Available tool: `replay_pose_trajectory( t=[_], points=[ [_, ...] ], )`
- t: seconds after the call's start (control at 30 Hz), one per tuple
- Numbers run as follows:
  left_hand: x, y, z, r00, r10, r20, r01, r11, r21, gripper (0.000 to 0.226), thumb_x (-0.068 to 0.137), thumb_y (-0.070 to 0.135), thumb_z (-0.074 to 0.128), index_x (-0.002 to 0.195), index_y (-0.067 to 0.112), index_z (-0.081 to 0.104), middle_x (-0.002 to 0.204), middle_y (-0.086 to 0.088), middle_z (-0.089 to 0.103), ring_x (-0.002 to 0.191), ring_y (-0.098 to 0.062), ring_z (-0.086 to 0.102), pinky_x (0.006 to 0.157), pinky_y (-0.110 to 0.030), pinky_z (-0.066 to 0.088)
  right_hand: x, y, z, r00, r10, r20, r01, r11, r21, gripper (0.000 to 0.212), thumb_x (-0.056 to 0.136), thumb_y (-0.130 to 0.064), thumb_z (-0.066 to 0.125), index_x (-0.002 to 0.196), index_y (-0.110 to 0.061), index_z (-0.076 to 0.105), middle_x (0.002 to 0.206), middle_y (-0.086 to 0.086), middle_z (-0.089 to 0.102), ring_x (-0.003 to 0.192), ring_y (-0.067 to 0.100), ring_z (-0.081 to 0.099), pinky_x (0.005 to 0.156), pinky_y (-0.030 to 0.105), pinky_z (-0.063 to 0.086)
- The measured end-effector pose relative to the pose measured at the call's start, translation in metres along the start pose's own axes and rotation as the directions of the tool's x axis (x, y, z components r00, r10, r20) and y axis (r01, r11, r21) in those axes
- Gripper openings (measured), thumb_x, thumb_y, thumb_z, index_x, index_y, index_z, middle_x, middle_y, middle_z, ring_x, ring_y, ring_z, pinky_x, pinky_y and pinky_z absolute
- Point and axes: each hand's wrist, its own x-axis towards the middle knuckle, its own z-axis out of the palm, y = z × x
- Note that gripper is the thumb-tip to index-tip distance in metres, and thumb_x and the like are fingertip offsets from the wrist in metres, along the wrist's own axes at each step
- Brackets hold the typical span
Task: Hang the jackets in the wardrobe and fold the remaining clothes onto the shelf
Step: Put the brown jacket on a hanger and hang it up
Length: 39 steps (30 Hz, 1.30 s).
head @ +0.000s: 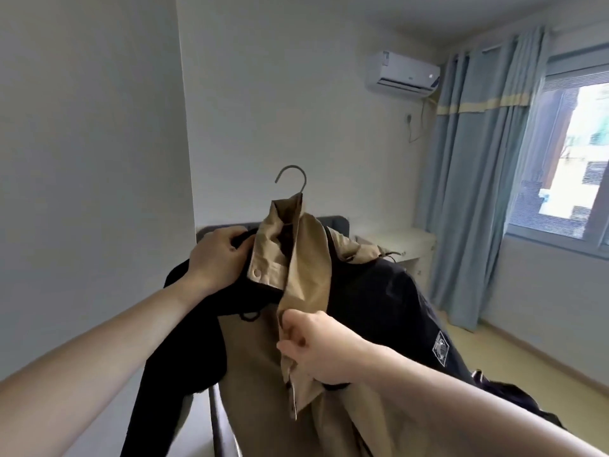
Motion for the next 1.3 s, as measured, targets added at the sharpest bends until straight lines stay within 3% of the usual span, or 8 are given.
replay_pose_trajectory(
  t=[0.1,0.2,0.33,0.5,0.77,1.03,1.2,1.3],
  points=[
    [-0.005,0.002,0.001,0.999,0.025,-0.047,-0.026,1.000,-0.007,0.048,0.090,0.068,0.042,0.087,0.029,0.070,0.076,0.013,0.069,0.072,-0.005,0.061,0.065,-0.034,0.049,-0.009,0.024,-0.010,1.000,-0.024,0.008,0.024,0.999,0.022,0.018,0.094,-0.045,0.061,0.106,-0.032,0.064,0.096,-0.013,0.073,0.088,0.006,0.069,0.086,0.035,0.058],
    [-0.011,0.002,-0.001,0.994,0.064,-0.088,-0.064,0.998,0.004,0.040,0.092,0.064,0.045,0.075,0.032,0.062,0.068,0.016,0.063,0.067,-0.002,0.058,0.056,-0.028,0.038,-0.021,0.048,-0.035,0.969,-0.065,-0.236,0.101,0.985,0.141,0.002,0.092,-0.037,0.067,0.092,-0.035,0.068,0.084,-0.014,0.074,0.077,0.004,0.072,0.075,0.030,0.060],
    [-0.018,0.002,-0.005,0.989,0.128,-0.079,-0.128,0.992,0.010,0.041,0.094,0.060,0.048,0.071,0.028,0.059,0.067,0.012,0.062,0.068,-0.005,0.058,0.053,-0.029,0.041,-0.025,0.087,-0.071,0.764,0.052,-0.643,0.016,0.995,0.099,0.008,0.086,-0.037,0.073,0.088,-0.040,0.066,0.086,-0.023,0.070,0.079,-0.001,0.067,0.069,0.023,0.052],
    [-0.030,-0.003,-0.009,0.990,0.123,-0.073,-0.124,0.992,-0.009,0.042,0.091,0.063,0.049,0.075,0.027,0.064,0.072,0.015,0.064,0.069,-0.005,0.060,0.055,-0.032,0.043,-0.012,0.126,-0.061,0.931,0.079,-0.357,-0.061,0.996,0.061,0.012,0.094,-0.049,0.064,0.105,-0.045,0.065,0.094,-0.028,0.067,0.092,-0.005,0.063,0.077,0.017,0.046],
    [-0.065,-0.029,-0.014,0.999,0.014,-0.029,-0.013,0.998,0.062,0.033,0.092,0.055,0.057,0.084,0.026,0.071,0.075,0.011,0.069,0.074,-0.006,0.061,0.066,-0.043,0.052,0.014,0.141,-0.024,0.999,-0.040,-0.036,0.046,0.981,0.191,0.021,0.103,-0.042,0.052,0.094,-0.037,0.071,0.084,-0.013,0.067,0.075,0.005,0.058,0.067,0.019,0.046],
    [-0.112,-0.038,-0.035,0.982,-0.170,0.086,0.156,0.977,0.149,0.033,0.098,0.051,0.054,0.072,0.031,0.053,0.075,0.012,0.060,0.074,-0.007,0.057,0.064,-0.034,0.042,0.030,0.124,0.015,0.977,-0.188,-0.104,0.215,0.849,0.483,0.028,0.105,-0.025,0.054,0.086,-0.007,0.064,0.077,0.018,0.059,0.075,0.036,0.056,0.071,0.050,0.046],
    [-0.159,-0.036,-0.068,0.953,-0.302,-0.011,0.298,0.934,0.197,0.023,0.097,0.036,0.064,0.119,0.034,0.064,0.116,0.017,0.061,0.111,-0.003,0.056,0.089,-0.020,0.046,0.042,0.112,0.043,0.956,-0.279,-0.093,0.283,0.790,0.544,0.030,0.103,-0.018,0.056,0.077,-0.002,0.059,0.067,0.017,0.052,0.060,0.016,0.043,0.058,0.037,0.035],
    [-0.200,-0.026,-0.091,0.923,-0.346,-0.167,0.373,0.912,0.174,0.025,0.096,0.022,0.064,0.118,0.034,0.062,0.118,0.021,0.056,0.117,0.002,0.052,0.094,-0.014,0.041,0.049,0.094,0.061,0.937,-0.340,-0.082,0.323,0.752,0.575,0.031,0.102,-0.018,0.058,0.073,-0.006,0.058,0.064,0.012,0.053,0.058,0.012,0.044,0.056,0.032,0.036]
  ],
)
